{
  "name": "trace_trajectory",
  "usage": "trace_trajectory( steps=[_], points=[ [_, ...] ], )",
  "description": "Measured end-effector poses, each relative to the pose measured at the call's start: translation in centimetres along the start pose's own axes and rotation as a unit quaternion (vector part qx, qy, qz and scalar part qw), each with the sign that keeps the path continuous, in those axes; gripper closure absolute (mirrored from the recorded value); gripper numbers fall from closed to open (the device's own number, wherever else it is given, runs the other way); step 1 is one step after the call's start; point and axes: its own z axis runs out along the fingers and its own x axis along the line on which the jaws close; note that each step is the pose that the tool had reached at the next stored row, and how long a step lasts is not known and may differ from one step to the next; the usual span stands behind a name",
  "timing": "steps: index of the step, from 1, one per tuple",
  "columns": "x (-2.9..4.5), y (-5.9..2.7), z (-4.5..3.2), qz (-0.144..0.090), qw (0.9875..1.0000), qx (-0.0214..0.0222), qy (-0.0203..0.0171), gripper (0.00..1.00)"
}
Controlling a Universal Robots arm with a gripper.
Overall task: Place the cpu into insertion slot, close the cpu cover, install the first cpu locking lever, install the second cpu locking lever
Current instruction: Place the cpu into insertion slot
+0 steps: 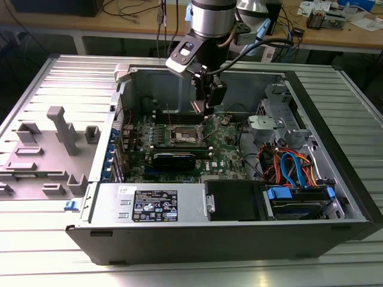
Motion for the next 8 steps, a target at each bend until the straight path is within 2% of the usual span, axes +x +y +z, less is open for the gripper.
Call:
trace_trajectory(
  steps=[2,5,8],
  points=[
    [0.00,0.00,0.01,0.004,1.0000,0.0000,-0.0001,0.46],
    [0.00,0.00,0.05,0.024,0.9997,0.0005,-0.0006,0.46],
    [0.01,-0.01,0.21,0.056,0.9984,0.0011,-0.0013,0.46]
  ],
)
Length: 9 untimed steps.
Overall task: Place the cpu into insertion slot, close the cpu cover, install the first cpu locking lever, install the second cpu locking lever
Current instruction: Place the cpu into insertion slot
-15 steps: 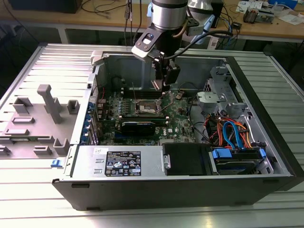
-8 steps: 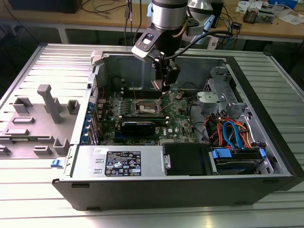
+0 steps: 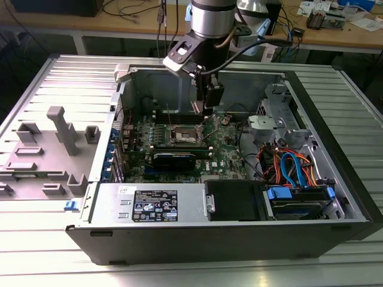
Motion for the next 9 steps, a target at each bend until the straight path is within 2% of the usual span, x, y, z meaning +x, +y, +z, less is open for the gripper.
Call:
trace_trajectory(
  steps=[2,5,9],
  points=[
    [0.02,-0.10,0.22,0.003,1.0000,0.0001,-0.0002,0.46],
    [0.21,-1.16,0.35,0.003,1.0000,0.0000,0.0003,0.46],
    [0.33,-1.81,0.66,0.009,1.0000,0.0001,0.0003,0.46]
  ],
)
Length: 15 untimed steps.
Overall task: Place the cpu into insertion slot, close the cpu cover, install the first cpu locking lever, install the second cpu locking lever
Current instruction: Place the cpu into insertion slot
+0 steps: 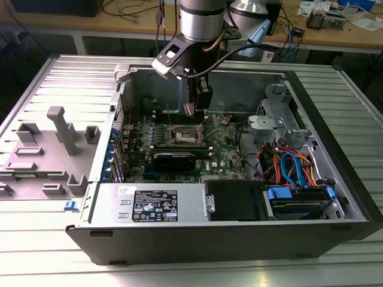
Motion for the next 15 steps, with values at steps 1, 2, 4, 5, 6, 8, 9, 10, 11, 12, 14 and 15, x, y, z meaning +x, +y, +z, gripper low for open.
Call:
trace_trajectory(
  steps=[1,2,4,5,6,8,9,10,11,12,14,15],
  points=[
    [0.01,-0.04,0.10,0.001,1.0000,-0.0001,0.0000,0.46],
    [0.01,-0.09,0.17,0.001,1.0000,-0.0009,-0.0002,0.46],
    [0.02,-0.10,0.24,0.001,1.0000,-0.0010,-0.0004,0.46],
    [0.01,-0.10,0.25,0.001,1.0000,-0.0010,-0.0004,0.46],
    [0.01,-0.10,0.26,0.001,1.0000,-0.0010,-0.0003,0.46],
    [0.02,-0.10,0.27,0.001,1.0000,-0.0011,-0.0003,0.46],
    [0.02,-0.10,0.27,0.001,1.0000,-0.0011,-0.0003,0.46],
    [0.02,-0.11,0.28,0.001,1.0000,-0.0011,-0.0003,0.46],
    [0.02,-0.11,0.28,0.001,1.0000,-0.0011,-0.0003,0.46],
    [0.02,-0.11,0.31,0.001,1.0000,-0.0011,-0.0002,0.46],
    [0.02,-0.11,0.41,0.002,1.0000,-0.0011,-0.0002,0.46],
    [0.02,-0.11,0.46,0.002,1.0000,-0.0011,-0.0003,0.46]
  ],
)
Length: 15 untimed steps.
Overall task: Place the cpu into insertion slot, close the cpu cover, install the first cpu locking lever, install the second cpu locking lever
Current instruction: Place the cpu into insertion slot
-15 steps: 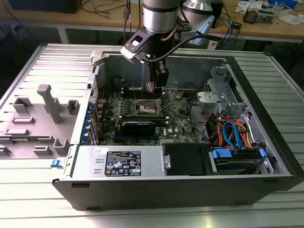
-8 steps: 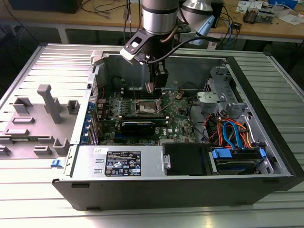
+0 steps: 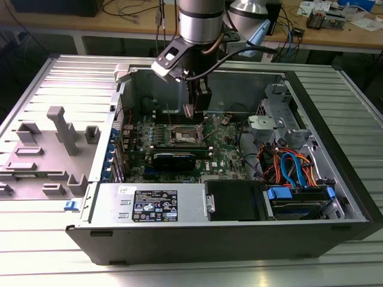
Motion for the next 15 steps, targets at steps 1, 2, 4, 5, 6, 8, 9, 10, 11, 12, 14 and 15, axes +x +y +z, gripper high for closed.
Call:
trace_trajectory(
  steps=[1,2,4,5,6,8,9,10,11,12,14,15],
  points=[
    [0.00,0.00,0.06,0.001,1.0000,0.0000,0.0000,0.46],
    [0.01,0.00,0.15,0.007,1.0000,0.0002,-0.0002,0.46],
    [0.03,-0.02,0.59,0.024,0.9997,0.0005,-0.0007,0.46],
    [0.08,-0.02,0.90,0.024,0.9997,0.0004,-0.0007,0.46],
    [0.10,-0.05,1.17,0.024,0.9997,0.0004,-0.0008,0.46],
    [0.14,-0.09,1.53,0.026,0.9997,0.0005,-0.0008,0.46],
    [0.15,-0.10,1.70,0.031,0.9995,0.0006,-0.0009,0.46],
    [0.16,-0.10,1.95,0.038,0.9993,0.0008,-0.0012,0.46],
    [0.17,-0.11,2.14,0.044,0.9990,0.0008,-0.0013,0.46],
    [0.20,-0.12,2.34,0.048,0.9988,0.0009,-0.0014,0.46],
    [0.29,-0.22,3.10,0.050,0.9987,0.0007,-0.0015,0.46],
    [0.30,-0.29,3.28,0.050,0.9987,0.0005,-0.0016,0.46]
  ],
)
